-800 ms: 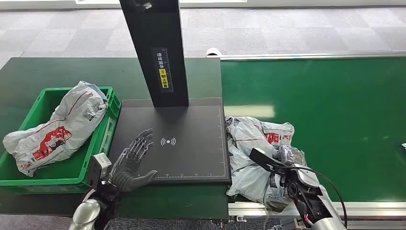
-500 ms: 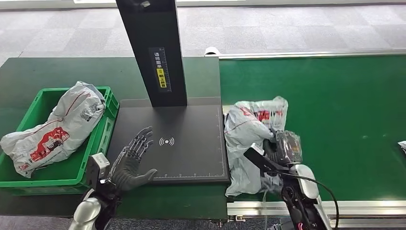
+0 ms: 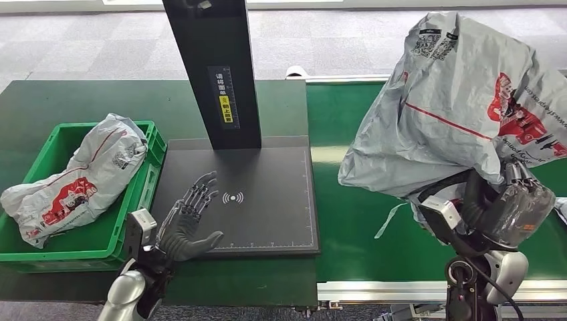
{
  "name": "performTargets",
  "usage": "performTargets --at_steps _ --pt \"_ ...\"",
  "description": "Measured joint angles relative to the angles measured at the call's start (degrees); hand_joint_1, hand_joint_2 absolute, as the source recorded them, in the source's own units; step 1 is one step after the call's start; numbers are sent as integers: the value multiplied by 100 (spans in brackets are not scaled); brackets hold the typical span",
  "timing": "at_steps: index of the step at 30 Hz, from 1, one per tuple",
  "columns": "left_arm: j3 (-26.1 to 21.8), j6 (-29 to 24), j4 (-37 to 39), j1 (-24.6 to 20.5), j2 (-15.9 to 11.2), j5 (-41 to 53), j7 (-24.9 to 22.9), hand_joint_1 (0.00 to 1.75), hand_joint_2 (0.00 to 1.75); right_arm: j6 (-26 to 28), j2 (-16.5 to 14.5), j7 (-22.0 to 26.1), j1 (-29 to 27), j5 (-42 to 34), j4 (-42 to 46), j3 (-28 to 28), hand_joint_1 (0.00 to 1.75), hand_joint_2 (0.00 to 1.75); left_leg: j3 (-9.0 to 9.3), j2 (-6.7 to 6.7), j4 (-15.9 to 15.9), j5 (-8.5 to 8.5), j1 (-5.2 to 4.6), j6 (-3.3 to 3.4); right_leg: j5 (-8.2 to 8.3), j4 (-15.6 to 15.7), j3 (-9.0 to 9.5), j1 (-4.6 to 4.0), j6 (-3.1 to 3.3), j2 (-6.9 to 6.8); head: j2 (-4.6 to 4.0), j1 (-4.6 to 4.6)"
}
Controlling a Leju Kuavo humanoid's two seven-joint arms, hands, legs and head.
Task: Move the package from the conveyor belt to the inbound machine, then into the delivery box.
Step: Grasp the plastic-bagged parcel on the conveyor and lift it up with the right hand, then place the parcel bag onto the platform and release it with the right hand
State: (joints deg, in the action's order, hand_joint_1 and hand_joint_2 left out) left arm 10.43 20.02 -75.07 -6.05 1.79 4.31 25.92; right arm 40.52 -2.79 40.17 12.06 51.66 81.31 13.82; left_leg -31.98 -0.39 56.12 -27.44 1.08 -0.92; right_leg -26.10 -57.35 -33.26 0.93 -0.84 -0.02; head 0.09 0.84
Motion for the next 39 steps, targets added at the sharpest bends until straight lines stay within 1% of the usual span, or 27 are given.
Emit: performTargets --at_steps 8,11,13,15,20,22,25,28,33,39 --pt "57 -80 10 -23 -1 -11 28 0 175 -8 -73 -1 -137 -165 877 157 175 175 -2 2 0 -1 0 0 0 0 -1 0 0 1 0 0" --pt "67 -154 12 -27 -2 -49 88 0 175 -24 -72 -3 -200 -280 985 58 175 175 -5 4 -2 -1 0 -1 0 0 0 0 0 2 0 -1" --pt "67 -192 12 -29 -3 -90 127 0 175 -36 -7 -5 -218 -374 801 -216 175 175 -3 8 -3 -1 0 -1 0 0 2 0 0 4 0 0" --pt "66 -197 12 -39 -7 -118 152 0 175 -41 96 -7 -217 -376 512 -645 175 175 0 10 -3 0 1 -1 0 0 2 -1 1 5 0 0" --pt "65 -167 31 -84 -19 -134 189 0 175 -124 384 -32 -145 17 -245 -1763 175 175 -1 6 -3 1 3 -2 1 -1 3 -3 1 3 0 0" --pt "65 -146 57 -111 -28 -135 206 0 175 -313 546 -141 -106 251 -558 -2275 175 175 -1 6 -3 1 3 -2 0 -2 2 -3 1 4 0 -1" --pt "64 -101 93 -132 -46 -130 229 0 175 -730 759 -438 -96 468 -840 -3022 175 175 -6 4 -2 1 2 -1 0 -1 -2 -2 1 2 0 1" --pt "63 -67 103 -134 -63 -122 236 0 175 -1000 942 -649 -100 574 -915 -3568 175 175 -10 3 -2 0 2 -1 0 -1 -5 -2 1 2 0 0" --pt "63 -57 104 -134 -85 -117 237 0 175 -1082 1127 -729 -103 602 -930 -3976 175 175 -9 4 -2 0 2 -1 0 -1 -6 -2 1 3 0 -1" --pt "64 -26 136 -134 -94 -85 237 0 175 -1041 1217 -796 -155 674 -724 -4127 175 175 -6 5 -2 0 2 -1 0 -1 -6 -2 1 3 0 0"
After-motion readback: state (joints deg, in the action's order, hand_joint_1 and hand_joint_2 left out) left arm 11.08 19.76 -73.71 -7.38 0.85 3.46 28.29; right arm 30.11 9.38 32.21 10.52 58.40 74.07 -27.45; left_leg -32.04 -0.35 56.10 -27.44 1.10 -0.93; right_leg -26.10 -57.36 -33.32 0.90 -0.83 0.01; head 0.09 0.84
